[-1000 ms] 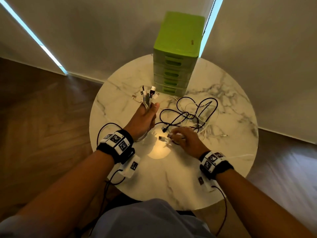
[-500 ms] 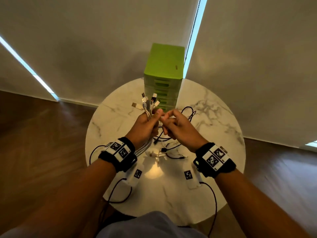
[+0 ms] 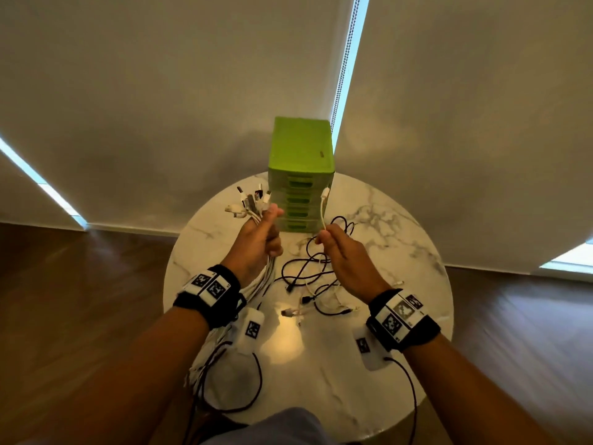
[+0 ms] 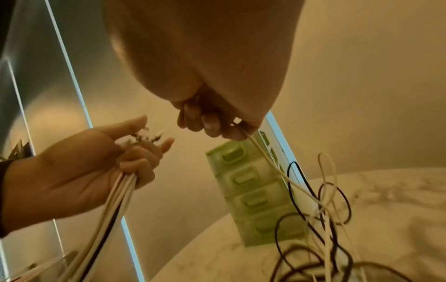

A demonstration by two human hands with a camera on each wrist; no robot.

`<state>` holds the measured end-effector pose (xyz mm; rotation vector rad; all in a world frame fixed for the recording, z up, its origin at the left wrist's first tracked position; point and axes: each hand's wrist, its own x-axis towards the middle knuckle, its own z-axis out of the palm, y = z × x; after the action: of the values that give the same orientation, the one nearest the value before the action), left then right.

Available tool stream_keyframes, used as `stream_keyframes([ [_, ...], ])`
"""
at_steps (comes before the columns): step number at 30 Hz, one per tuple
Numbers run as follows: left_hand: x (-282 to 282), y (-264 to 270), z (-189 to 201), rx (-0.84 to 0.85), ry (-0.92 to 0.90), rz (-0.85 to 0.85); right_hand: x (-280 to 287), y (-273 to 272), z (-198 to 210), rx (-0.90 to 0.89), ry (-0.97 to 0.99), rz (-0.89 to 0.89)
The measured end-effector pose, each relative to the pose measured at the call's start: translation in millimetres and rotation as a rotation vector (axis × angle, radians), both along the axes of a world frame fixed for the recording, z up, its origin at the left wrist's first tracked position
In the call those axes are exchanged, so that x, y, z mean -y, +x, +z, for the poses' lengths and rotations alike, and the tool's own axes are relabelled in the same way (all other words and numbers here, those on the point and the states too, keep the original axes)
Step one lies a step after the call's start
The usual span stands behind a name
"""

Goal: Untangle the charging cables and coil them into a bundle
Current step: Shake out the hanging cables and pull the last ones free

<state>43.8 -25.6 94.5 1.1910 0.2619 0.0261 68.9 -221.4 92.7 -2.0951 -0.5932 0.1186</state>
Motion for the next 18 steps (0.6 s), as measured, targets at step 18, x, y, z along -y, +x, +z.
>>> stream_keyframes([
  [18,11,2,-7,-0.008,0.262,-0.079,-33,-9,13,0.071,-0.347,0.181],
])
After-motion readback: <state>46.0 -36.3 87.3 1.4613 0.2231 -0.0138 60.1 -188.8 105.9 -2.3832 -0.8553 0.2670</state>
